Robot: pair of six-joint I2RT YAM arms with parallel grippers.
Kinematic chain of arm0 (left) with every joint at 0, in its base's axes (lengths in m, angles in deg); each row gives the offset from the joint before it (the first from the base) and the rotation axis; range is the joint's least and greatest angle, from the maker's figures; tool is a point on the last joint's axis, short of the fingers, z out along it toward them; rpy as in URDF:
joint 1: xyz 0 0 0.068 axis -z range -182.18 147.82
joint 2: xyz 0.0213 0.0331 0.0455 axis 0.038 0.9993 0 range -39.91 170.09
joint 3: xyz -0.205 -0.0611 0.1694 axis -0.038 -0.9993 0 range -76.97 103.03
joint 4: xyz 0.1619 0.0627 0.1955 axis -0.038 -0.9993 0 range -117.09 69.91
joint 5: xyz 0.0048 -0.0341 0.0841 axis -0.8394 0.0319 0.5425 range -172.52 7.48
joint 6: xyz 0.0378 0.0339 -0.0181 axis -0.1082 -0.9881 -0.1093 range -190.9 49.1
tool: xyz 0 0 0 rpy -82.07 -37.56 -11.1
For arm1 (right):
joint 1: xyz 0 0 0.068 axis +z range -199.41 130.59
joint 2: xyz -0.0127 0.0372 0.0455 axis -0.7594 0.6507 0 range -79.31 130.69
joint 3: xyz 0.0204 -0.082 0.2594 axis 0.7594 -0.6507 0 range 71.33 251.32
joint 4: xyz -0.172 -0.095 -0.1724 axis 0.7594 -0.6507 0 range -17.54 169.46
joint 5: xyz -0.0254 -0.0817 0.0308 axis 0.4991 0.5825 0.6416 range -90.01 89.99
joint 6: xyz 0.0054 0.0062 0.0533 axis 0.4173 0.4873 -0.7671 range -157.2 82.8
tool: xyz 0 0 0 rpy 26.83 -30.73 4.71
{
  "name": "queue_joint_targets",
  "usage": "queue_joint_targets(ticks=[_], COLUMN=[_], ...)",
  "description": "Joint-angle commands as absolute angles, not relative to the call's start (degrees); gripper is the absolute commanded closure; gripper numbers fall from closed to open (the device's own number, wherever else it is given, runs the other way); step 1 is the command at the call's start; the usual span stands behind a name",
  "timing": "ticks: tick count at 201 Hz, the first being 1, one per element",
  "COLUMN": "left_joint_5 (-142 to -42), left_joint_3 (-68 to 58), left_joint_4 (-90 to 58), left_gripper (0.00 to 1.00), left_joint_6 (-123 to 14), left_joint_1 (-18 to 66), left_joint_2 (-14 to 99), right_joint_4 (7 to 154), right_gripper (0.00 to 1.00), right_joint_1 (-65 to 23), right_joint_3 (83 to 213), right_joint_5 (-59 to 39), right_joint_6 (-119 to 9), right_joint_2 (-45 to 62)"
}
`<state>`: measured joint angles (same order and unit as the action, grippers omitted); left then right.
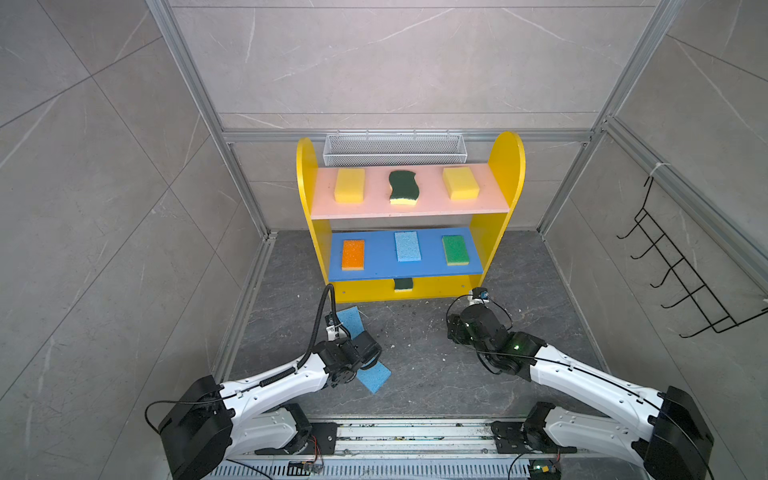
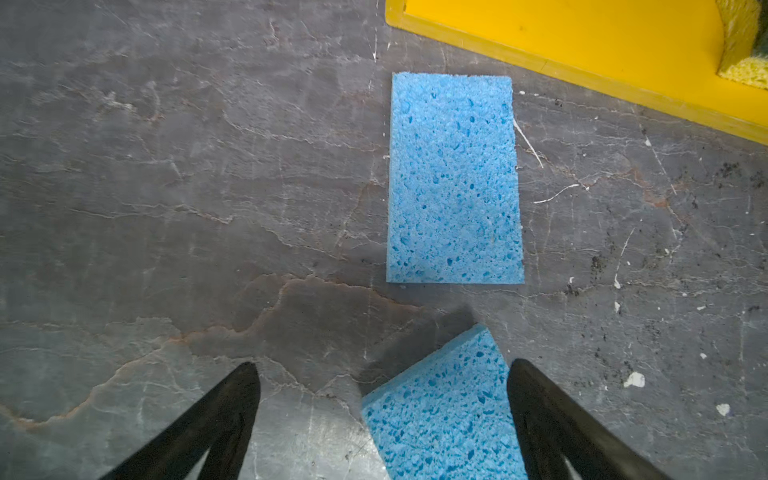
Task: Place and organize the cleaning sponges onto the shelf
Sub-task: 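Draw the right gripper back while the left gripper moves over the blue sponges, then lower the left gripper onto the farther light-blue sponge and close on it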
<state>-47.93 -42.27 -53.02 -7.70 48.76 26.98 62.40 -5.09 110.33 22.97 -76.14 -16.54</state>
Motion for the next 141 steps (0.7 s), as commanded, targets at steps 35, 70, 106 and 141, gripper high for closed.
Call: queue_joint_targets(ticks=[35, 70, 106, 141], left_joint_5=[-52.59, -53.98, -57.52, -60.76], left_joint_3=[-39.19, -37.45, -37.33, -38.71], left_joint_4=[-45.79, -42.6, -40.06, -36.9], left_gripper=[0.03, 0.02, 0.0, 0.0], left_joint_6=[-21.73, -22.93, -21.08, -21.16], left_joint_1=[44.75, 43.22, 41.0, 38.54], left_joint_2=[34.84, 40.31, 42.88, 42.7], right_joint_4=[57.63, 57.31, 57.31, 57.44], right_gripper=[0.27, 0.27, 0.27, 0.27], right_joint_1=[-5.49, -5.55, -5.57, -5.68], right_joint_3=[111.93, 111.93, 111.85, 111.75], right_joint_5=[27.09, 27.74, 28.29, 29.24], right_joint_6=[-74.24, -73.43, -72.47, -72.09], right_joint_2=[-17.42, -17.7, -17.45, -17.27])
